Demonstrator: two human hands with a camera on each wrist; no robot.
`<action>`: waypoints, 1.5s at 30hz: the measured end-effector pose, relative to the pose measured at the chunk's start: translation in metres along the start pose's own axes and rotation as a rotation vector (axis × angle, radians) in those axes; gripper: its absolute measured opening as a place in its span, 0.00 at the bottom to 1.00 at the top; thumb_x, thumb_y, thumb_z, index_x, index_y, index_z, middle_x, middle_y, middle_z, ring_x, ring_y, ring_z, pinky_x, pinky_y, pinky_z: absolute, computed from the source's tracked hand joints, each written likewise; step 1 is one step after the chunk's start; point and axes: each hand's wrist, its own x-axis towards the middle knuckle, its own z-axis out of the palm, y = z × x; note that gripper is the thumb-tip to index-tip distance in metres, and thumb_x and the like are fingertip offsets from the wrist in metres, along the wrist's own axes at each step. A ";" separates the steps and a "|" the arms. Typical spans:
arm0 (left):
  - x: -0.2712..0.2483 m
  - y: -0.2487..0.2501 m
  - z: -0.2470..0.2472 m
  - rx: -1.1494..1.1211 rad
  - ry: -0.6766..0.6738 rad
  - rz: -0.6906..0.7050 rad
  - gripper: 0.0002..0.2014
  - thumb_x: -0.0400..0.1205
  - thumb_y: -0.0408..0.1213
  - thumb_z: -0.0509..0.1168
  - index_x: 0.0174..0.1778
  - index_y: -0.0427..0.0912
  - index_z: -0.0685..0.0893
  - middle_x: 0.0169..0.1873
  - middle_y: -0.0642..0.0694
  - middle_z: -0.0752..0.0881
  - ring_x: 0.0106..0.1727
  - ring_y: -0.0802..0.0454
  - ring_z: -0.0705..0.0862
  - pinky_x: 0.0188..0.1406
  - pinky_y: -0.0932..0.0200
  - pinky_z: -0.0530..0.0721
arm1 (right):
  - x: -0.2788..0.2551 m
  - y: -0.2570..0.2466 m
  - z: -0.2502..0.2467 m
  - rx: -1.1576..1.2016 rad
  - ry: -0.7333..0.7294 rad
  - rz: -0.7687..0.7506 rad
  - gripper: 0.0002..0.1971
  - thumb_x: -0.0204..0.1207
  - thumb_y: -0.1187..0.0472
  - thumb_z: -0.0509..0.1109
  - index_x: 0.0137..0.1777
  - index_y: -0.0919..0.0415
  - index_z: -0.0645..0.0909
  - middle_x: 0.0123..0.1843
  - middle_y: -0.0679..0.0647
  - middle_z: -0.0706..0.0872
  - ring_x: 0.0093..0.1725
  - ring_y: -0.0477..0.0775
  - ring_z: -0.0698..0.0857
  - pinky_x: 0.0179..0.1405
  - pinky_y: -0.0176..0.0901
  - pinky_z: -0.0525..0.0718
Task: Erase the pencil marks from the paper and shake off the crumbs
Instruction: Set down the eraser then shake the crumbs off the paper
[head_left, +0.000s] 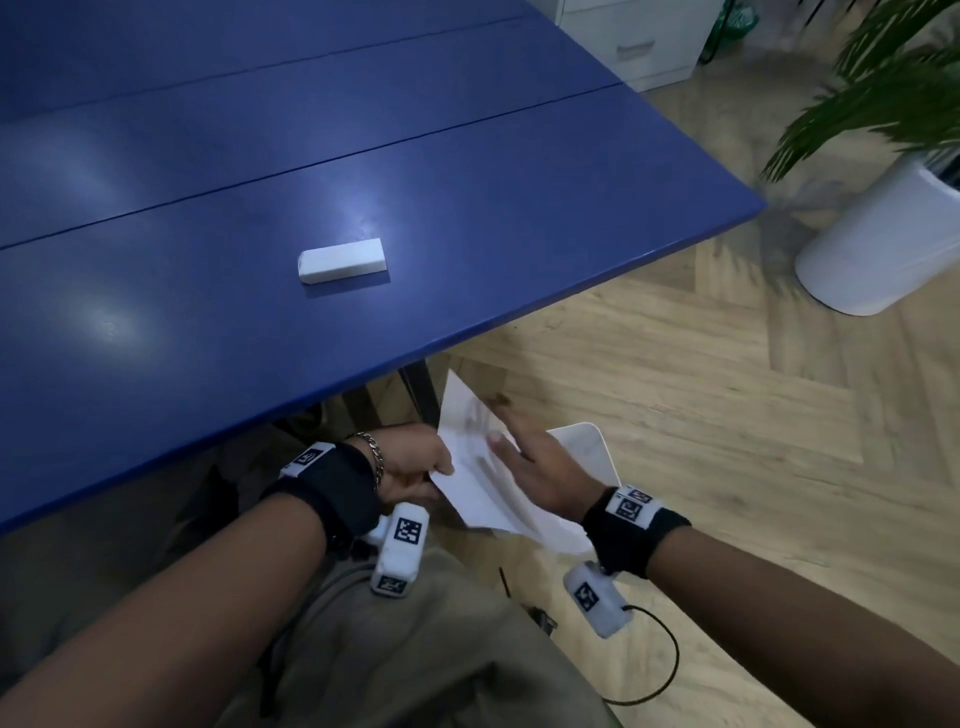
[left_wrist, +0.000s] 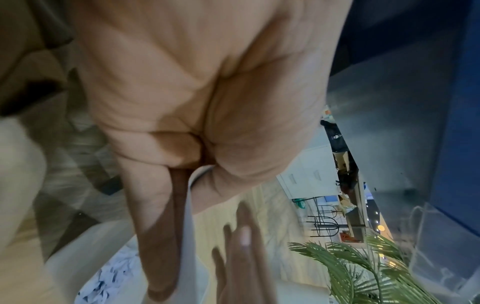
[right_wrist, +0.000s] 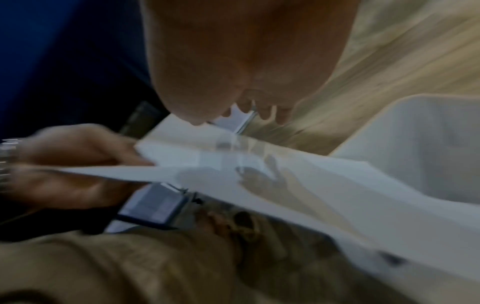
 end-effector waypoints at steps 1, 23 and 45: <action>0.001 0.000 0.003 -0.012 -0.020 0.008 0.22 0.87 0.16 0.51 0.75 0.25 0.79 0.64 0.29 0.89 0.63 0.35 0.91 0.59 0.43 0.92 | 0.004 -0.011 0.005 0.076 -0.015 -0.065 0.30 0.95 0.49 0.53 0.93 0.57 0.55 0.93 0.50 0.60 0.91 0.44 0.58 0.91 0.43 0.57; -0.006 0.004 0.016 -0.121 -0.057 0.096 0.25 0.82 0.12 0.50 0.67 0.32 0.85 0.62 0.29 0.89 0.57 0.35 0.92 0.56 0.45 0.93 | -0.018 0.003 0.030 -0.090 -0.106 -0.064 0.32 0.90 0.35 0.48 0.91 0.34 0.42 0.95 0.41 0.47 0.93 0.45 0.47 0.92 0.57 0.44; -0.023 -0.005 -0.023 0.114 0.057 -0.028 0.14 0.93 0.26 0.54 0.71 0.34 0.80 0.61 0.34 0.90 0.56 0.38 0.92 0.46 0.48 0.95 | -0.029 0.093 -0.025 -0.278 -0.147 0.661 0.19 0.89 0.64 0.63 0.78 0.65 0.80 0.73 0.61 0.86 0.67 0.61 0.85 0.63 0.40 0.78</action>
